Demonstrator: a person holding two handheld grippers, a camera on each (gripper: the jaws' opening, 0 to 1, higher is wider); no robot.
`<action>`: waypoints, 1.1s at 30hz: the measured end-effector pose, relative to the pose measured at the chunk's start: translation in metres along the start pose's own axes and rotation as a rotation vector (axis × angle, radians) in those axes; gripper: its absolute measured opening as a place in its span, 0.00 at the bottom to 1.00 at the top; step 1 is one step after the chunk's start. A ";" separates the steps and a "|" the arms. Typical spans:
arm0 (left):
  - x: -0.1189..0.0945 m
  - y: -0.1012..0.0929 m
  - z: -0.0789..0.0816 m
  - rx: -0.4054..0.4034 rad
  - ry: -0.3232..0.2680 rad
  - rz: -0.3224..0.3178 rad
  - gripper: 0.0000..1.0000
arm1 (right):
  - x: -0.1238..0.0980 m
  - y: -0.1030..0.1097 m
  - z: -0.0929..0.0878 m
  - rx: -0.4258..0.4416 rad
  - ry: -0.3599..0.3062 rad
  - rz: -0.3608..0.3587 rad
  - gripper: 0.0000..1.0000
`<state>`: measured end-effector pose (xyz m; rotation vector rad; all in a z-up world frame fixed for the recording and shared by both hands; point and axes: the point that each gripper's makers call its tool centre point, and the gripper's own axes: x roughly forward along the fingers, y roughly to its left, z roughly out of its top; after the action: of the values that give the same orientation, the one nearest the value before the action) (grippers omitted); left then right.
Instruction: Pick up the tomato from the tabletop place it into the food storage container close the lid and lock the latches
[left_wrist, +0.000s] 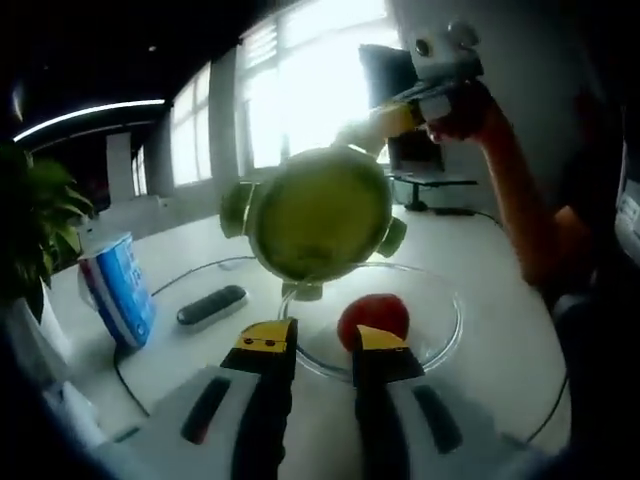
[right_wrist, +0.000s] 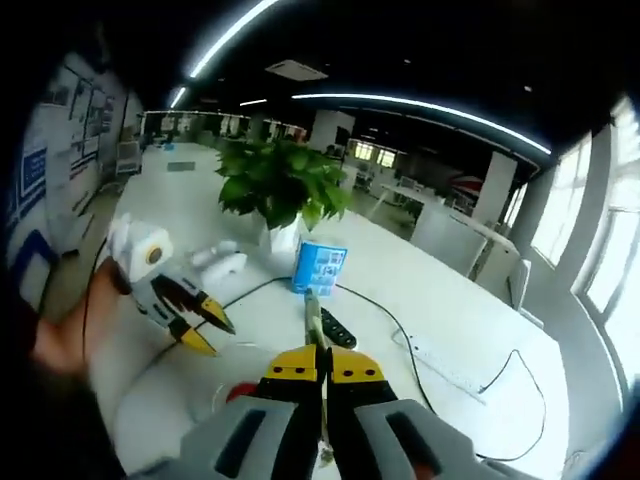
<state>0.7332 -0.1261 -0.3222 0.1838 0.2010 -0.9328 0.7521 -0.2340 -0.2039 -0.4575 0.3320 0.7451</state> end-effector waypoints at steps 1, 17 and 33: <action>-0.001 0.001 -0.001 -0.002 0.001 0.005 0.15 | -0.002 0.000 0.003 -0.020 0.011 -0.016 0.00; -0.006 0.006 0.010 -0.020 -0.046 0.010 0.15 | -0.014 0.035 0.022 -0.143 0.113 -0.066 0.00; -0.032 -0.020 0.005 0.034 -0.056 -0.122 0.17 | 0.018 0.117 -0.009 -0.210 0.178 0.069 0.00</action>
<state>0.6986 -0.1138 -0.3107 0.1776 0.1458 -1.0616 0.6799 -0.1531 -0.2521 -0.7167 0.4400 0.8117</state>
